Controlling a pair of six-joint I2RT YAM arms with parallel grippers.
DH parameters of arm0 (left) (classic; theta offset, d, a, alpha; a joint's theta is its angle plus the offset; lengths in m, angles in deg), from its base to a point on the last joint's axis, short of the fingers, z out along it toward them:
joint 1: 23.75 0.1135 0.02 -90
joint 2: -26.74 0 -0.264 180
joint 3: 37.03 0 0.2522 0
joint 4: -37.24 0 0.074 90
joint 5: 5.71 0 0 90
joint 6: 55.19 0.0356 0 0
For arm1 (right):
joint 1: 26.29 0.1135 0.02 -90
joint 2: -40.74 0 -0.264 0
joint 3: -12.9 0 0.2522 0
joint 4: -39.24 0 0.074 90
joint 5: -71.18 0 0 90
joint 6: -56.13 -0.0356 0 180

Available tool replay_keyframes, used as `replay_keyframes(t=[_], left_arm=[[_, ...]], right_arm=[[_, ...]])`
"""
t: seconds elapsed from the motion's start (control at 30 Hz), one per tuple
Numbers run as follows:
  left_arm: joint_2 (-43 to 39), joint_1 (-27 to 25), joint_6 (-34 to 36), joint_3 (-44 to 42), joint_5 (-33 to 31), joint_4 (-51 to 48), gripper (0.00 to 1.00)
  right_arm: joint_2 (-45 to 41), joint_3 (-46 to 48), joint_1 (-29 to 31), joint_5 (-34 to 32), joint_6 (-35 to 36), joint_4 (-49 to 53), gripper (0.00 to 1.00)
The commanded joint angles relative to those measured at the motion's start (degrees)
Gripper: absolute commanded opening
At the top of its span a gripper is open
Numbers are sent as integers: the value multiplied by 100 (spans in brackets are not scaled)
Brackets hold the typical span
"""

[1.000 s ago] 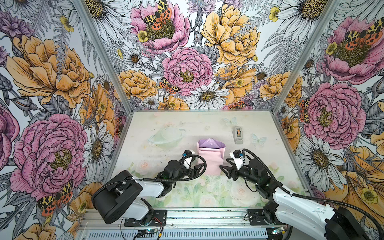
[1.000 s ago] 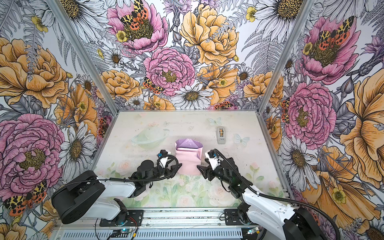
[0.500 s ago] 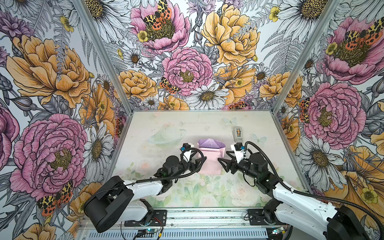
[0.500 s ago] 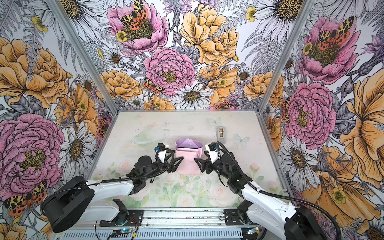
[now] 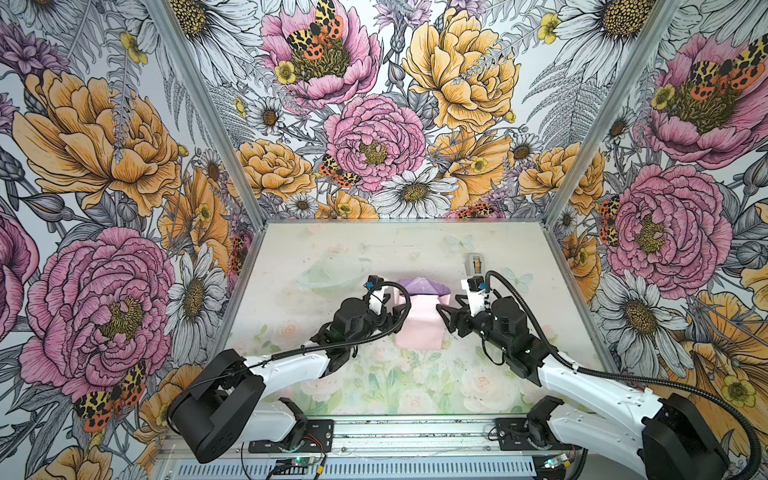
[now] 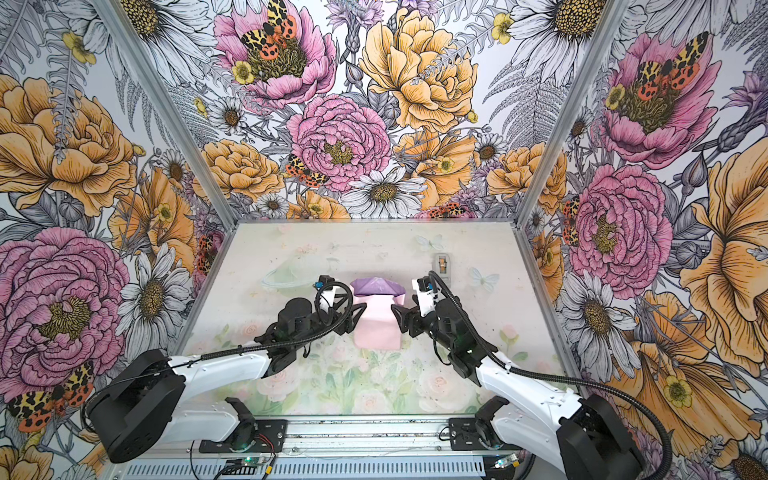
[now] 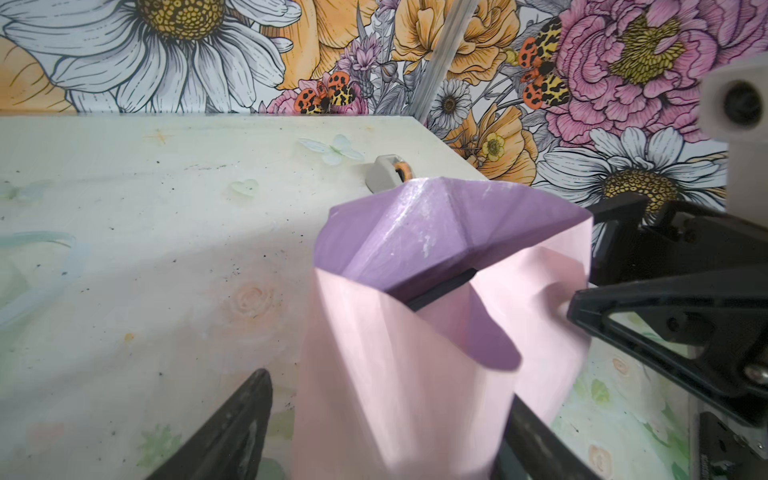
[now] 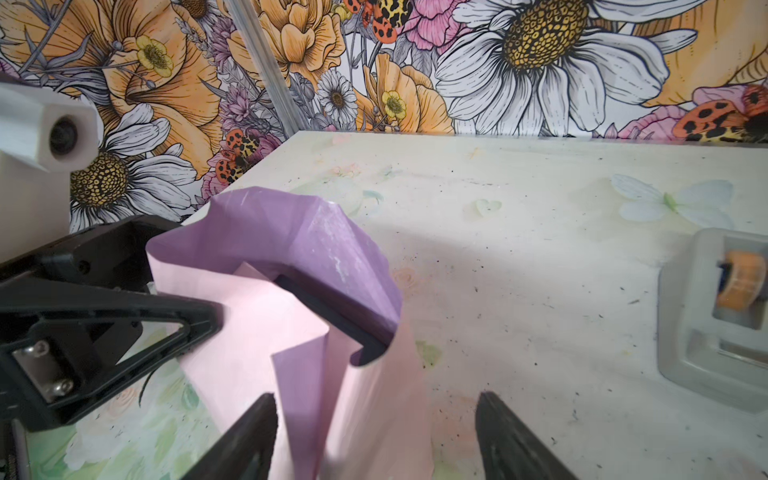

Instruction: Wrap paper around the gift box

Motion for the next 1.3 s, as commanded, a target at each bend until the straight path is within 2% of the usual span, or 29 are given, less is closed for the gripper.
replay_keyframes(t=[0.0, 0.33, 0.47, 0.53, 0.67, 0.93, 1.07, 1.27], left_arm=[[102, 62, -147, 201, -274, -360, 77], [20, 89, -139, 252, -527, -1057, 77], [-84, 56, -114, 241, -542, -1189, 77], [-140, 15, -94, 271, -544, -1226, 77], [-263, -98, -43, 388, -593, -1270, 80], [-560, -262, 13, 584, -736, -1363, 81], [-533, -271, -73, 602, -828, -1436, 81], [-215, -275, -224, 695, -986, -1554, 80]], right_arm=[[89, -164, -41, -271, -114, 110, 76], [51, -165, -76, -1194, -327, 1104, 75], [-45, -206, -85, -1276, -382, 1356, 74], [-147, -249, -85, -1157, -395, 1406, 74], [-582, -243, -85, -415, -380, 1078, 74], [-1797, -213, -85, -543, -523, 1479, 76], [-1590, -312, -76, -394, -773, 1722, 76], [-800, -507, 16, 138, -879, 1376, 74]])
